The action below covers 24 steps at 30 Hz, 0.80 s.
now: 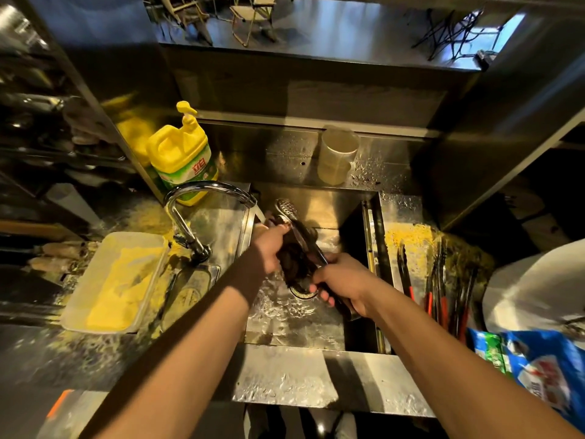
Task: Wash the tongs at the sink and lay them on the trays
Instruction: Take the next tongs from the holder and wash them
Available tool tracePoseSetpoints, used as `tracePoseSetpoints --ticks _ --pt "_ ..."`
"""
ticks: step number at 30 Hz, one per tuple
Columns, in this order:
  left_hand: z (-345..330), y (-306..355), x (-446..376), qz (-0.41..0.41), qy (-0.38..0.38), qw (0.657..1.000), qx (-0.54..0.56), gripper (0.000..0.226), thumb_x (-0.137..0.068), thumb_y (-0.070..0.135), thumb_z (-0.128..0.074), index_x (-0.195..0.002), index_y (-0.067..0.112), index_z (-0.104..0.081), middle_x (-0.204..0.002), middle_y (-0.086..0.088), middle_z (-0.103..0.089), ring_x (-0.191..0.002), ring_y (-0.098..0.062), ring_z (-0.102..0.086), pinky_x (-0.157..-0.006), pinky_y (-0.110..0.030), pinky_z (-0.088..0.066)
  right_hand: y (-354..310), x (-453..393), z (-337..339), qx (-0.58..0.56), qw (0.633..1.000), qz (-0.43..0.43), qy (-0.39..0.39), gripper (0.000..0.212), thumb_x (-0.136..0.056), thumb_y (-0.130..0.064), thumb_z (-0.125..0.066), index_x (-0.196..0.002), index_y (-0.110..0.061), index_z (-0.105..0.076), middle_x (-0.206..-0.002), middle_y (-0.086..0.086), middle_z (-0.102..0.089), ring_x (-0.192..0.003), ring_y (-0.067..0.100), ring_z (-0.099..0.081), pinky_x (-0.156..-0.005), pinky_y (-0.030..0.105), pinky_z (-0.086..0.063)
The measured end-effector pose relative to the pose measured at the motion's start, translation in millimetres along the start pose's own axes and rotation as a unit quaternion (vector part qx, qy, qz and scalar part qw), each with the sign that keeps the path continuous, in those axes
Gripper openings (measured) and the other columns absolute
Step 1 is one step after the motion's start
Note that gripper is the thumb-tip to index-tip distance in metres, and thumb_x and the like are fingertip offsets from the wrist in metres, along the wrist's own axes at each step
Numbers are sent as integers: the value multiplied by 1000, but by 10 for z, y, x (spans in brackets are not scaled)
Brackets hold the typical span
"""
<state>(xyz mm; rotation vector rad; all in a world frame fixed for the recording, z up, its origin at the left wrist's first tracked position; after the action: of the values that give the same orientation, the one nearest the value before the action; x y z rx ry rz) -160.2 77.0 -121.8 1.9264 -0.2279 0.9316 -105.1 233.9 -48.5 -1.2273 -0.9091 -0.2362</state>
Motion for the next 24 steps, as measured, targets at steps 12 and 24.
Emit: tracePoseSetpoints --ticks 12,24 --pt "-47 -5 -135 -7 28 999 27 44 -86 -16 -60 -129 -6 -58 -113 -28 -70 -93 -36 -73 -79 -50 -62 2 -2 -127 15 999 4 29 16 -87 3 -49 -99 2 -59 -62 9 -57 -38 11 -45 -35 22 -35" --pt "-31 -131 -161 -9 86 996 26 38 -91 -14 -47 -127 -4 -58 -114 -28 -69 -93 -37 -72 -76 -51 -62 54 -100 -213 15 997 17 67 13 -90 2 -49 -96 -5 -57 -61 7 -56 -37 12 -47 -35 25 -37"
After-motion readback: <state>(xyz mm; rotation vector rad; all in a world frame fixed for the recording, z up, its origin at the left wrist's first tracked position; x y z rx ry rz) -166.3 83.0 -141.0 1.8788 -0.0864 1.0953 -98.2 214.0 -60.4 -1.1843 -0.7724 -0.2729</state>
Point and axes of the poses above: each hand's wrist, its own x-axis away from the middle knuckle, its own z-axis out of the back of the hand, y = z × x, the point moved 8 cm from there along -x, towards the middle knuckle
